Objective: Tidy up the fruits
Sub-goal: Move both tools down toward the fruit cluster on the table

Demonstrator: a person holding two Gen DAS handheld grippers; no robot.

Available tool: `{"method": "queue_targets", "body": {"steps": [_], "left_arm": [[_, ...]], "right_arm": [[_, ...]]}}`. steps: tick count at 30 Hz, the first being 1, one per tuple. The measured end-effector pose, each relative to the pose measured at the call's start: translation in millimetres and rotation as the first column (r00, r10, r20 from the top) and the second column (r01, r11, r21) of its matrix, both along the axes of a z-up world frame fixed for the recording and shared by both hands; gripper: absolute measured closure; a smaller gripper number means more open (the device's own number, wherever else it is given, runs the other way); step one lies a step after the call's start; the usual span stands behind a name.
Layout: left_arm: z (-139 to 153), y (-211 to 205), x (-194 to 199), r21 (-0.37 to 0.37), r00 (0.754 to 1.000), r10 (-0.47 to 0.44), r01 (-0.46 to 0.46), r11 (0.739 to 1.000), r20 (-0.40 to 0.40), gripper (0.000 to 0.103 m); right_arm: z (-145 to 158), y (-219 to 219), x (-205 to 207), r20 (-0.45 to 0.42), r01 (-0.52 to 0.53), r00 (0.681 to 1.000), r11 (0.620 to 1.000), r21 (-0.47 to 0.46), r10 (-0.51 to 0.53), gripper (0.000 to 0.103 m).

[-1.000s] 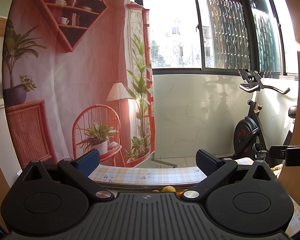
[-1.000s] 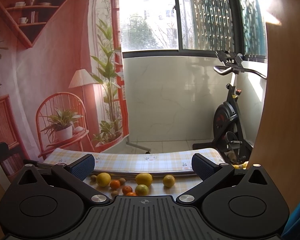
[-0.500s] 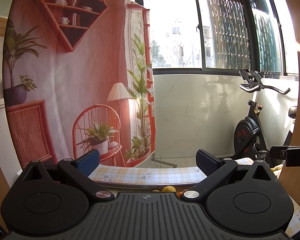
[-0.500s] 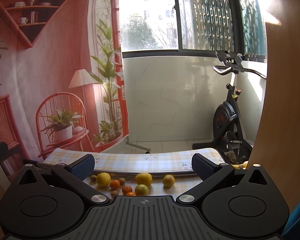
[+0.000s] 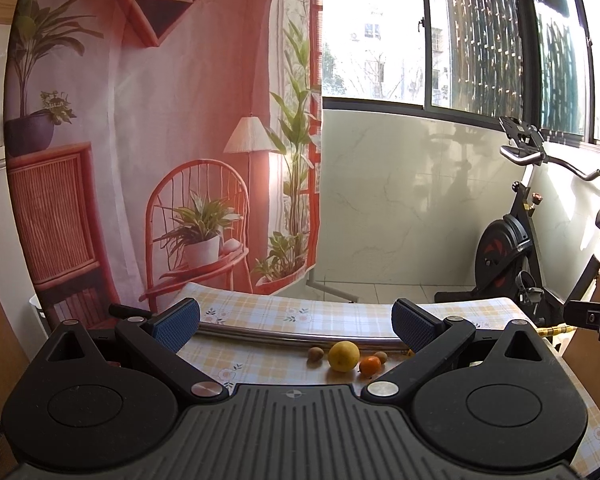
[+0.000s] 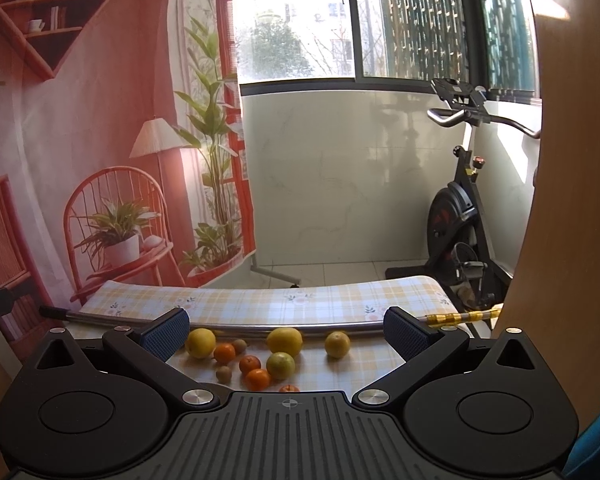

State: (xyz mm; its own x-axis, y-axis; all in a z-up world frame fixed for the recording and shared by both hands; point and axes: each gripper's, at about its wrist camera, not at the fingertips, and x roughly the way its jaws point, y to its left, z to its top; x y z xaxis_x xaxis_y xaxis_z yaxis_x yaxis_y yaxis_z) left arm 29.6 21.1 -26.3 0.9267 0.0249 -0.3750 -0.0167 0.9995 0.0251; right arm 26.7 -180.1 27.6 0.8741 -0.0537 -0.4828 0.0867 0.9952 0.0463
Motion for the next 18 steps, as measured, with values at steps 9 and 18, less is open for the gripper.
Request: {"method": "queue_targets", "body": {"steps": [9, 18], "left_arm": [[-36.3, 22.5, 47.8, -0.048, 0.996, 0.035, -0.039, 0.998, -0.086, 0.000], [-66.3, 40.6, 69.4, -0.081, 0.998, 0.020, -0.025, 0.996, -0.056, 0.001]], "right_arm": [[-46.8, -18.6, 43.7, -0.064, 0.029, 0.997, 0.999, -0.023, -0.031, 0.000], [-94.3, -28.3, 80.1, -0.106, -0.034, 0.994, 0.999, 0.000, 0.034, 0.000]]}}
